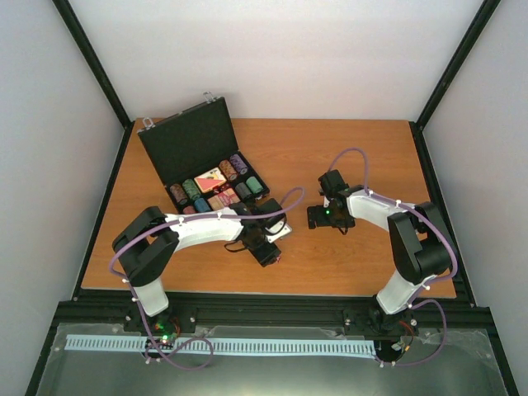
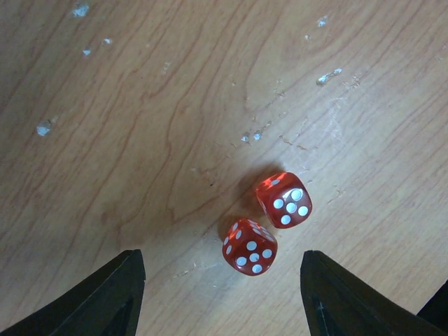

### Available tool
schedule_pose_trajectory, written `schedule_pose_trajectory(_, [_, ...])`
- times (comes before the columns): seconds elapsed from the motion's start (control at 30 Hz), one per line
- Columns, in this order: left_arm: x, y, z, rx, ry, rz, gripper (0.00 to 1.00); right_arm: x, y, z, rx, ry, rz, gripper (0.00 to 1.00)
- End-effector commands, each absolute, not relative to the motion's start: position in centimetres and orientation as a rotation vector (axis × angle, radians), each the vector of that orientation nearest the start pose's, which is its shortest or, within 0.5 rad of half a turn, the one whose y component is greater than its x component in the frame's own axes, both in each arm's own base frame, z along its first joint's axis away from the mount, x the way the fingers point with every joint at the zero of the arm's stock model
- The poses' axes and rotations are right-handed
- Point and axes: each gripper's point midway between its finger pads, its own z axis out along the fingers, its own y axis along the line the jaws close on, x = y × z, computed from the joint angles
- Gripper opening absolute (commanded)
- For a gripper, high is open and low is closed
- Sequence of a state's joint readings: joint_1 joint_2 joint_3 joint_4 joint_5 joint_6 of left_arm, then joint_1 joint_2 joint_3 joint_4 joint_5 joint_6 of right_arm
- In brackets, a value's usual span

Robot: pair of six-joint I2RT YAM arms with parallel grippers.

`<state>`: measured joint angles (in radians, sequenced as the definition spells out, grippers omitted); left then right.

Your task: Pack up texas hold em set

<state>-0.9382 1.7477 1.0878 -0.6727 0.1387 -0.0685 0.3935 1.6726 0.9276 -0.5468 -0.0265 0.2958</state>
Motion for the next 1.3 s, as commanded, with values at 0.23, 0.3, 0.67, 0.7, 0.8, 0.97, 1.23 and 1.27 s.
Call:
schedule_pose_trajectory(0.23, [17.6, -30.8, 2.4, 1.414, 2.663, -0.354, 0.51, 29.0, 13.0, -0.1, -0.141, 2.945, 0.181, 1.0])
schedule_pose_trajectory(0.3, [17.4, -31.1, 2.5, 1.422, 2.653, -0.364, 0.5, 29.0, 13.0, -0.1, -0.142, 2.946, 0.177, 1.0])
schedule_pose_trajectory(0.67, [17.9, -31.8, 2.4, 1.427, 2.652, -0.349, 0.34, 29.0, 13.0, -0.4, -0.145, 2.953, 0.174, 1.0])
schedule_pose_trajectory(0.7, [17.9, -31.6, 2.3, 1.428, 2.656, -0.345, 0.32, 28.9, 12.9, -0.4, -0.144, 2.954, 0.174, 1.0])
schedule_pose_trajectory(0.8, [17.7, -31.2, 1.9, 1.432, 2.676, -0.324, 0.15, 28.9, 13.0, -0.5, -0.144, 2.954, 0.174, 1.0])
schedule_pose_trajectory(0.97, [17.5, -30.4, 1.7, 1.415, 2.693, -0.294, 0.03, 28.9, 12.8, -0.6, -0.144, 2.957, 0.163, 1.0])
schedule_pose_trajectory(1.23, [20.6, -29.8, 4.9, 1.138, 2.738, -0.345, 0.01, 29.0, 12.8, -0.6, -0.143, 2.957, 0.163, 1.0])
schedule_pose_trajectory(1.27, [21.7, -29.2, 5.5, 1.069, 2.748, -0.331, 0.01, 29.0, 12.9, -0.6, -0.142, 2.958, 0.165, 1.0])
